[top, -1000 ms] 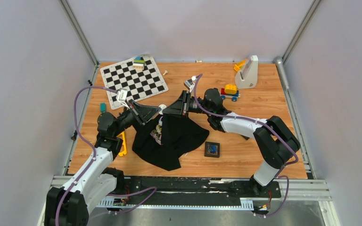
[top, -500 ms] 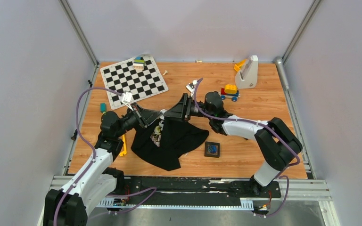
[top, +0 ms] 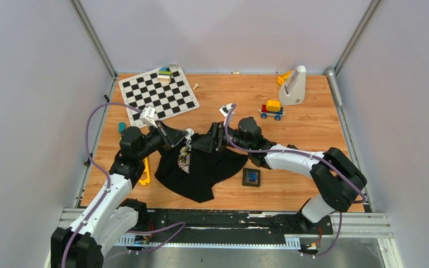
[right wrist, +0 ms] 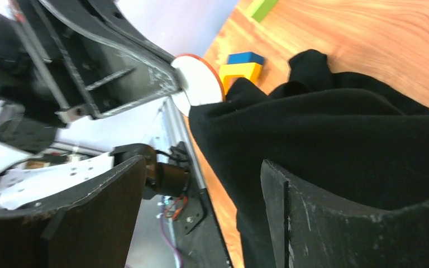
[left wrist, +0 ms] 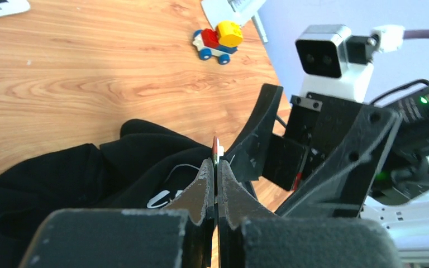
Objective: Remove the brooch from the garment
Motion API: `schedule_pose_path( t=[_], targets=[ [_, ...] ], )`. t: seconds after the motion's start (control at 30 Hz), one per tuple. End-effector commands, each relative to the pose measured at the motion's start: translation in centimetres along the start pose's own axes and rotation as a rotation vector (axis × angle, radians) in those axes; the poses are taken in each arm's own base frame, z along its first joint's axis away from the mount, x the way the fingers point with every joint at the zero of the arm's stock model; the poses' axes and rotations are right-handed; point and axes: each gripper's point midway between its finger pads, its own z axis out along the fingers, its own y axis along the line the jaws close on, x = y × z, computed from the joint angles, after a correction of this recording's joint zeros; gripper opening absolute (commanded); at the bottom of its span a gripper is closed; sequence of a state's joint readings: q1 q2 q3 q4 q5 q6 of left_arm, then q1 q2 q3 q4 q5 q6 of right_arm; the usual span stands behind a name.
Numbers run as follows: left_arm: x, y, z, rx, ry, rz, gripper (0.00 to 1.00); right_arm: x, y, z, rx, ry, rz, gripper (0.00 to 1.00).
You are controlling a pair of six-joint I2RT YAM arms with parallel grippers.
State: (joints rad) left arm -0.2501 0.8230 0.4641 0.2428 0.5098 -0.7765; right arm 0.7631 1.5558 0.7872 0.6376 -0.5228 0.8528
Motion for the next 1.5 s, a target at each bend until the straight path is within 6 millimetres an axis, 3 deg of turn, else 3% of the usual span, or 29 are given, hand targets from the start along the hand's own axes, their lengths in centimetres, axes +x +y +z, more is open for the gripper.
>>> schedule_pose_path(
  t=[0.0, 0.1, 0.3, 0.33, 0.37, 0.53, 0.67, 0.7, 0.77, 0.87, 1.03, 1.2, 1.33, 1.47],
  targets=[
    [-1.4, -0.1, -0.4, -0.078, 0.010, 0.064, 0.00, -0.6, -1.3, 2.3, 0.201, -0.035, -0.240, 0.76],
    [-0.8, 0.7, -0.7, -0.143, 0.078, 0.056, 0.00, -0.4, -2.5, 3.8, 0.304, -0.032, -0.280, 0.69],
    [0.2, 1.5, -1.7, -0.244, 0.201, 0.040, 0.00, -1.9, -2.8, 5.0, 0.356, -0.066, -0.266, 0.08],
    [-0.3, 1.4, -1.8, -0.258, 0.209, 0.065, 0.00, -2.7, -2.6, 4.9, 0.370, -0.086, -0.266, 0.02],
    [0.6, 2.0, -2.3, -0.296, 0.258, 0.049, 0.00, -3.1, -2.7, 4.6, 0.385, -0.097, -0.265, 0.00],
    [1.0, 3.1, -3.2, -0.375, 0.306, 0.068, 0.00, -6.3, -2.0, 3.0, 0.390, -0.167, -0.279, 0.00],
    [1.8, 3.2, -3.4, -0.365, 0.345, 0.060, 0.00, -8.3, -2.6, 1.7, 0.417, -0.212, -0.269, 0.00],
    [1.9, 3.1, -3.4, -0.359, 0.350, 0.060, 0.00, -8.5, -2.6, 1.6, 0.412, -0.205, -0.262, 0.08],
    [1.9, 2.7, -3.3, -0.339, 0.343, 0.053, 0.00, -8.4, -2.9, 1.4, 0.409, -0.177, -0.242, 0.36],
    [1.6, 1.5, -3.1, -0.278, 0.313, 0.046, 0.00, -7.7, -2.7, 0.8, 0.395, -0.156, -0.224, 0.54],
    [1.6, -1.0, -2.4, -0.128, 0.307, -0.039, 0.00, -6.2, 0.2, -0.5, 0.237, -0.122, -0.215, 0.65],
    [0.7, -3.5, -1.9, 0.026, 0.240, -0.113, 0.00, -4.9, 3.4, -2.5, 0.079, -0.147, -0.166, 0.70],
    [0.2, -4.9, -2.1, 0.092, 0.212, -0.150, 0.00, -4.2, 5.4, -3.6, -0.037, -0.178, -0.134, 0.70],
    [0.0, -5.9, -2.4, 0.140, 0.203, -0.171, 0.00, -3.8, 6.1, -3.8, -0.082, -0.168, -0.120, 0.67]
  ],
)
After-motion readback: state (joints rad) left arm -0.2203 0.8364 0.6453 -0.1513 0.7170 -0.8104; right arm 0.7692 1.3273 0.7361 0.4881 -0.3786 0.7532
